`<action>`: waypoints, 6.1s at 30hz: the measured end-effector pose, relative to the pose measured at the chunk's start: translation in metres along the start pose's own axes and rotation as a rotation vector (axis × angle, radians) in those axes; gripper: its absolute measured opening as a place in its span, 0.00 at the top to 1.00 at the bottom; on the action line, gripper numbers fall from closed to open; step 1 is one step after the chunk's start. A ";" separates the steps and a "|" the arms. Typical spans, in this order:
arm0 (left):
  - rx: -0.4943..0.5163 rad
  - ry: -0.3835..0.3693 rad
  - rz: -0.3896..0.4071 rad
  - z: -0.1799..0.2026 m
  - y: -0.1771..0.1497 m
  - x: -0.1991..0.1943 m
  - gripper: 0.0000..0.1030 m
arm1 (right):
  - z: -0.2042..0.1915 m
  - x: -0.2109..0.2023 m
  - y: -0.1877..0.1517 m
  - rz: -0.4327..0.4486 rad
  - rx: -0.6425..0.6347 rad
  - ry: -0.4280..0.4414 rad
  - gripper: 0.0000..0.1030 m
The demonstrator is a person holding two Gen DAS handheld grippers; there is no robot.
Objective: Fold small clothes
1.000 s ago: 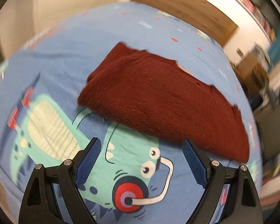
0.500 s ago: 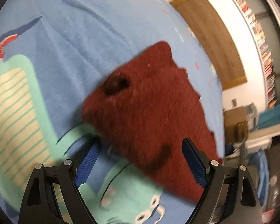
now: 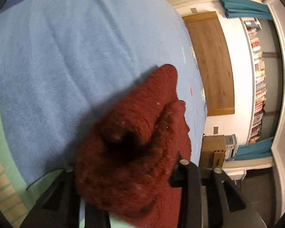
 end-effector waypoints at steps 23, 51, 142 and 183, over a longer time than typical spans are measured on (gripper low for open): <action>0.096 -0.207 -0.075 0.107 -0.021 0.024 0.83 | 0.021 -0.002 -0.007 0.008 0.051 0.018 0.25; 0.573 -0.047 -0.534 0.187 -0.274 0.191 0.83 | 0.102 -0.026 -0.011 0.054 0.196 0.010 0.25; 0.883 0.063 -0.664 0.129 -0.207 0.170 0.24 | 0.028 0.078 0.170 -0.061 0.035 0.124 0.19; 0.997 0.127 -0.644 0.115 -0.096 0.074 0.34 | -0.086 0.061 0.161 0.001 -0.224 0.246 0.41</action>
Point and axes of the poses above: each gripper's, at about its wrist camera, not at the fingertips, and x roughly the way its jaws point, z to its right, y to its top, the point moved 9 cm from there along x, roughly the way its jaws point, and after that the axes turned 13 degrees about -y, right-handed, at the moved point
